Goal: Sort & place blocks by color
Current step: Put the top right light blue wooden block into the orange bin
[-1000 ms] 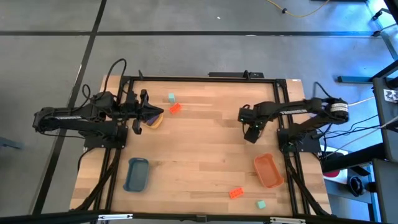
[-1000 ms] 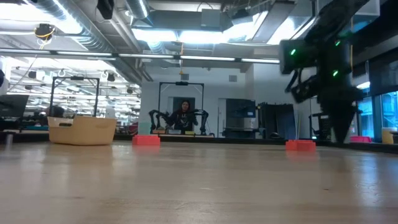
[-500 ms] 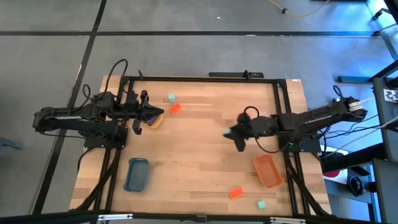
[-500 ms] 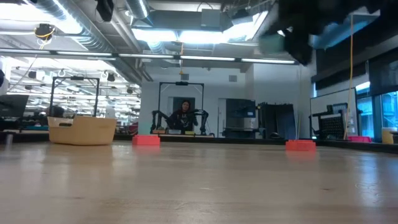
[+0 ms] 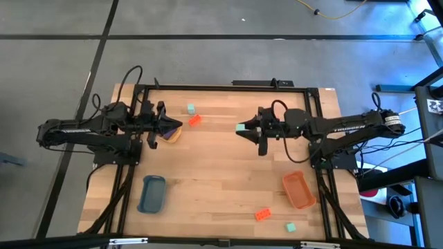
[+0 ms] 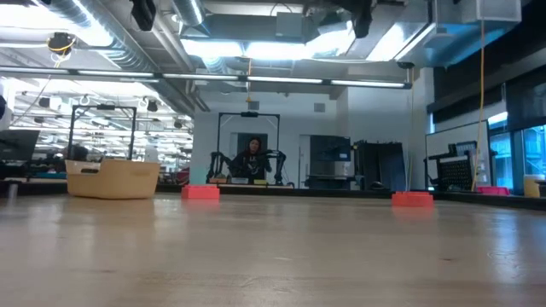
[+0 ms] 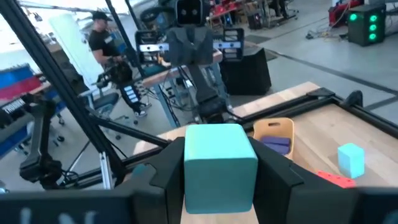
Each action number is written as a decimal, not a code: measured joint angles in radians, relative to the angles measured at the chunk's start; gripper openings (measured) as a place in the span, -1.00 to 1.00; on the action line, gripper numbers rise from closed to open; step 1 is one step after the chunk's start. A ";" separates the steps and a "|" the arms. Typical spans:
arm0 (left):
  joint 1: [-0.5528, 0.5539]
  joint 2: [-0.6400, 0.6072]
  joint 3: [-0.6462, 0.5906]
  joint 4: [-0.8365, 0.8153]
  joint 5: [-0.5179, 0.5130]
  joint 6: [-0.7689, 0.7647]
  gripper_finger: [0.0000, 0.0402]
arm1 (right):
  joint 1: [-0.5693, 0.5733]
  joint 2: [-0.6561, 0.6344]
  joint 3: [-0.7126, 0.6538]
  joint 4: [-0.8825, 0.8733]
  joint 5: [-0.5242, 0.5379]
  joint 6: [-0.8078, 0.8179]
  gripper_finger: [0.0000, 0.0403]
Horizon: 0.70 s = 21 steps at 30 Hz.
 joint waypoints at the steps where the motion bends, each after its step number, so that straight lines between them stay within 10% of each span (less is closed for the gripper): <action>1: 0.000 0.000 0.000 -0.001 0.004 0.000 -1.00 | -0.002 0.000 0.001 -0.010 -0.001 0.000 -0.33; 21: 0.000 0.000 0.000 -0.002 0.010 0.000 -1.00 | -0.002 0.000 0.000 -0.014 -0.011 0.020 -0.33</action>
